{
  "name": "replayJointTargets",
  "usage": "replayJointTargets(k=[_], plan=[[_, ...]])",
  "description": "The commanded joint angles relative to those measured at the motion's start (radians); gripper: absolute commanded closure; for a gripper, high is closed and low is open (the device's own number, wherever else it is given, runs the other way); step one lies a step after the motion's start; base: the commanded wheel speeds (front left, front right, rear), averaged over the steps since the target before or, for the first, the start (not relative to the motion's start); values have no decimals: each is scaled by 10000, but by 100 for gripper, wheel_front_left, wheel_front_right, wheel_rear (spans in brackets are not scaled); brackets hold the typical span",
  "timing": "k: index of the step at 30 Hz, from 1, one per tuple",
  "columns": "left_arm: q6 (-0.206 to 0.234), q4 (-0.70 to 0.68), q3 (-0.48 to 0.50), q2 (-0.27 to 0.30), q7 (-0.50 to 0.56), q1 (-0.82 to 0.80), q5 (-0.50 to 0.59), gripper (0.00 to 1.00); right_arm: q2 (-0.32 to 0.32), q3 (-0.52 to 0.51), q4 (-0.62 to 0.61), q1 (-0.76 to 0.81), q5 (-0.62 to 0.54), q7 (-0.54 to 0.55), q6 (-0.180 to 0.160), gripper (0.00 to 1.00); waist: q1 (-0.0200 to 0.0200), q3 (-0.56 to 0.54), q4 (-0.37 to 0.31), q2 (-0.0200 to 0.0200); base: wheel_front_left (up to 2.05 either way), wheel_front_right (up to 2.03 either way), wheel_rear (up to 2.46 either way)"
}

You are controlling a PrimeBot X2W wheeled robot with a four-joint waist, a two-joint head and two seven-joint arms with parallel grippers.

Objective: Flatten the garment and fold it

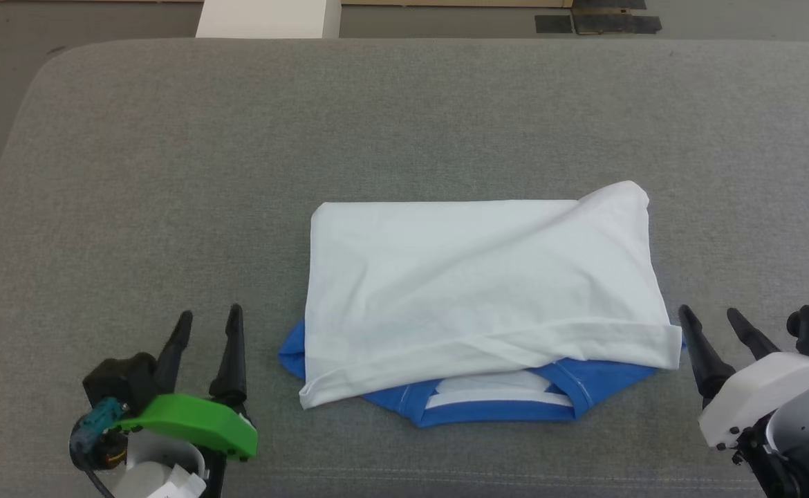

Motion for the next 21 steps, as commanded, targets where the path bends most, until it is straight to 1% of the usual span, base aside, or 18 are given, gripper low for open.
replayJointTargets(k=[1, 2, 4, 6, 8, 11, 14, 16, 21], plan=[[205, -289, 241, -200, -73, -133, 305, 0, 169, -113, -141, -43, 79, -111, -15, 0, 1, -83, 85, 0, 0, 0, 0], [287, -592, 573, -337, -78, -194, 535, 0, 302, -241, -191, -110, 120, -146, -15, 0, 1, -87, 104, 0, 0, 0, 0], [302, -986, 1142, -586, -82, -290, 983, 0, 512, -534, -145, -296, 130, -173, -15, 0, 1, -74, 140, 0, 0, 0, 0], [214, -1196, 1618, -848, -83, -415, 1414, 0, 653, -799, 23, -569, 182, -190, -15, 0, 1, -51, 180, 0, 0, 0, 0], [21, -1234, 1997, -1100, -84, -584, 1802, 0, 715, -1087, 349, -862, 190, -109, -15, 0, 1, -22, 217, 0, 0, 0, 0], [-323, -1060, 2344, -1363, -85, -860, 2345, 0, 730, -1321, 1168, -1345, 666, 83, -15, 0, 1, 30, 244, 0, 0, 0, 0], [-728, -757, 2510, -1540, -86, -1104, 2870, 0, 733, -1355, 2153, -1901, 839, 459, -15, 0, 1, 80, 235, 0, 0, 0, 0], [-952, -558, 2579, -1641, -86, -1223, 3134, 0, 734, -1291, 2746, -2249, 809, 784, -15, 0, 1, 115, 218, 0, 0, 0, 0], [-1295, -264, 2815, -1906, -86, -1430, 3554, 0, 735, -1249, 4050, -2994, 539, 1493, -15, 0, 1, 232, 222, 0, 0, 0, 0]])
